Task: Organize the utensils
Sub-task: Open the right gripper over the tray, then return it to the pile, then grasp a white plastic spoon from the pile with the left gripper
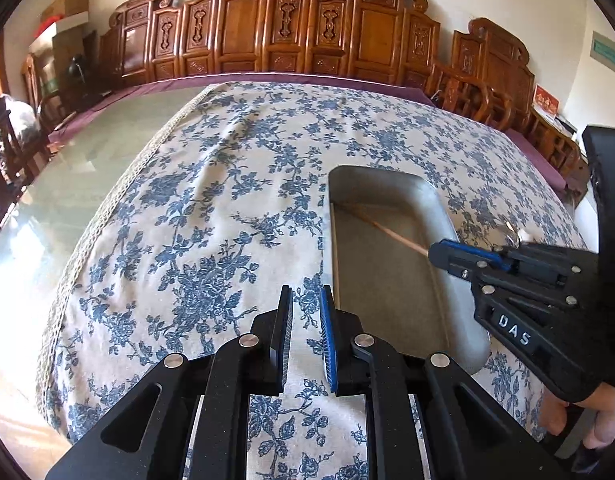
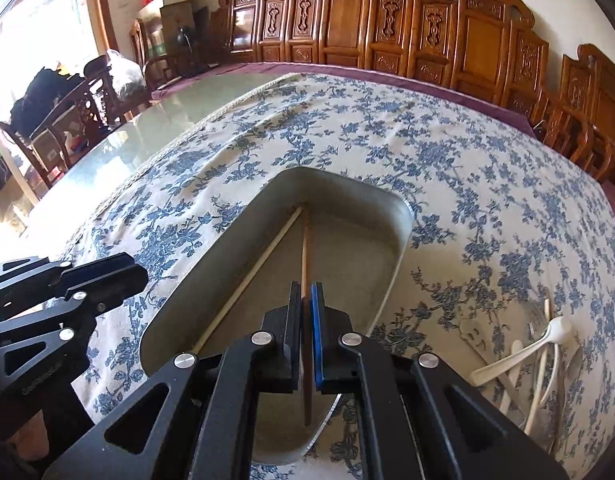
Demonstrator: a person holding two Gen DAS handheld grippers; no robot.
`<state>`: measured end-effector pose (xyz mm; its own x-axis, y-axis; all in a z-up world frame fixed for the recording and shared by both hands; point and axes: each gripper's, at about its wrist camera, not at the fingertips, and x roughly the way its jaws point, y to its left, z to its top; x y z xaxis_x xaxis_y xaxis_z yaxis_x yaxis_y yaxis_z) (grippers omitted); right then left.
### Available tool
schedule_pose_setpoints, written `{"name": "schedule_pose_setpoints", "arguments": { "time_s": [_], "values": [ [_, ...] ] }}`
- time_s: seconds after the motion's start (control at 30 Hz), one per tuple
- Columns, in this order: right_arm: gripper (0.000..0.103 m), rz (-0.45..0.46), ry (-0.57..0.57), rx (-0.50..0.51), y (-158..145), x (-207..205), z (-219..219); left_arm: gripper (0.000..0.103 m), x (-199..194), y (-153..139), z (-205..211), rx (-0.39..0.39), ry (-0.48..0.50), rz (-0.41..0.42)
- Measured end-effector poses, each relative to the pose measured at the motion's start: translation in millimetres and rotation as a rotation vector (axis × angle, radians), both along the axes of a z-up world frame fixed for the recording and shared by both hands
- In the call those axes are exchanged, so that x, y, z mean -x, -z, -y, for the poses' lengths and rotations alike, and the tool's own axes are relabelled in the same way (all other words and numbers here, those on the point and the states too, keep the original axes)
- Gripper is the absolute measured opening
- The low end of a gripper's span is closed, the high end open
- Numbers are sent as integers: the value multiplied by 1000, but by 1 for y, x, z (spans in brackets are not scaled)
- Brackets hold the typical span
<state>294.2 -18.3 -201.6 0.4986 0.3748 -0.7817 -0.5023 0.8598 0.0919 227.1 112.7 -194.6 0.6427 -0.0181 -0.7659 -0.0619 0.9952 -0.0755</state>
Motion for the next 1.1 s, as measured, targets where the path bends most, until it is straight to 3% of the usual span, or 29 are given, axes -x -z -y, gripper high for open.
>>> {"name": "schedule_pose_setpoints", "arguments": {
  "time_s": [0.17, 0.23, 0.37, 0.5, 0.73, 0.97, 1.1],
  "values": [
    [8, -48, -20, -25, 7, 1, 0, 12, 2, -1, 0, 9, 0, 1],
    [15, -60, -24, -53, 6, 2, 4, 12, 3, -2, 2, 21, 8, 4],
    [16, -27, -7, -80, -8, 6, 25, 13, 6, -7, 9, 27, 24, 21],
    [16, 25, 38, -85, -28, 10, 70, 23, 8, -11, 22, 32, 58, 38],
    [16, 84, 165, 7, -42, 15, 156, 40, 7, -14, 57, 37, 132, 58],
    [16, 66, 254, 36, -33, 25, 217, 41, 5, -15, 100, 24, 230, 61],
    [28, 62, 285, 21, -22, 30, 236, 41, 1, -16, 122, 17, 275, 50]
  ]
}}
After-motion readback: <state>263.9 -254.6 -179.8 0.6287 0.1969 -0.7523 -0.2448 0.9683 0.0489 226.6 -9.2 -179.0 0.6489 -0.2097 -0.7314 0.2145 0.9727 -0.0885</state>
